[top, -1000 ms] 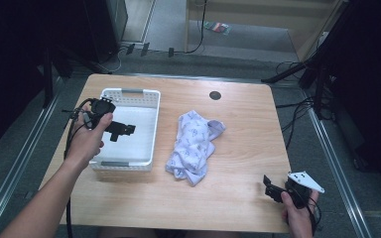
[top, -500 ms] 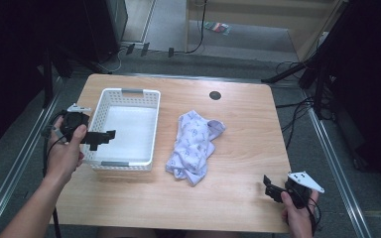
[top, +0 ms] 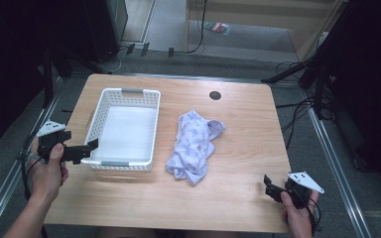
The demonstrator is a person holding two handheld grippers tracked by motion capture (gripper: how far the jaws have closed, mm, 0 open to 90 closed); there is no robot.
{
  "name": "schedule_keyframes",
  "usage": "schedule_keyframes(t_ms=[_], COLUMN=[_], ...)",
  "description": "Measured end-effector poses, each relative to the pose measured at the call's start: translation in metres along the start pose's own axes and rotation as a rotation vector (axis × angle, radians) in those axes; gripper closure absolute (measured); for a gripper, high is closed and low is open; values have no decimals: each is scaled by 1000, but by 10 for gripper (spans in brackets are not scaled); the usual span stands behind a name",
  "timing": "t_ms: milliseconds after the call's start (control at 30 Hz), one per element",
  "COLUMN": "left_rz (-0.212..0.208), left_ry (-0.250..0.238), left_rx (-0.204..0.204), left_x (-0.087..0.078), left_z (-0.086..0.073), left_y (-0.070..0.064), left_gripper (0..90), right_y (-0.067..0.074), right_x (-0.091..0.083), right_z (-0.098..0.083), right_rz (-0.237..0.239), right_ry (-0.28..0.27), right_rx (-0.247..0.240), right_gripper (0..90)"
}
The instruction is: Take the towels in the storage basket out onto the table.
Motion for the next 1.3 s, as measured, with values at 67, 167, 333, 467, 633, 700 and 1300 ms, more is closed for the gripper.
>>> schedule_keyframes(t_ms=[67, 167, 333, 467, 633, 700, 1300], left_rz=[1, -4, 10, 22, 38, 41, 78], left_ry=[-24, -68, -108, -129, -162, -175, -174], left_rx=[1, 2, -12, -27, -31, -31, -106], left_x=[-5, -12, -17, -19, -22, -23, -11], left_z=[-5, -14, -30, -43, -57, -62, -109], left_y=[1, 4, 10, 16, 21, 23, 39], left_gripper=[0, 0, 0, 0, 0, 0, 0], right_y=[0, 0, 0, 1, 0, 0, 0], right_x=[0, 0, -1, -1, -1, -1, -4], right_z=[0, 0, 0, -1, -1, -1, -1], right_rz=[1, -1, 1, 0, -2, -5, -7], right_ry=[0, 0, -8, -10, -9, -10, -41], right_rx=[-3, -1, -3, -2, 0, 2, 7], right_gripper=[103, 103, 106, 106, 105, 105, 93])
Point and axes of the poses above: each handheld gripper's, and its own axes: x roughly forward along the jaws, z roughly out of its top, y roughly to its left, the point moved 2 cm from there along x, roughly forward along the jaws, and after that the axes turned 7 degrees about x, right-handed, at the moved point
